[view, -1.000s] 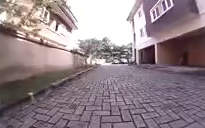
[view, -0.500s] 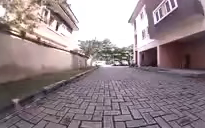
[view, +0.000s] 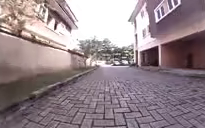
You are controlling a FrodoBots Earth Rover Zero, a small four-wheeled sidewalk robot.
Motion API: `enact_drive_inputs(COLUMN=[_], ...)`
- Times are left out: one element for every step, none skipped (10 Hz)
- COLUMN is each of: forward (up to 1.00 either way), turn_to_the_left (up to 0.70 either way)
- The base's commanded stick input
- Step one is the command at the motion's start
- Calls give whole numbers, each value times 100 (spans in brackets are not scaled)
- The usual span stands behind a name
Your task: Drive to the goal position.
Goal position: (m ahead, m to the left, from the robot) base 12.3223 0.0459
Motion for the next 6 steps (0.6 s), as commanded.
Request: enact_drive_inputs(forward=[69, 69, 69, 69, 69, 69], turn_to_the_left=[3, 3, 3, 3, 3, 3])
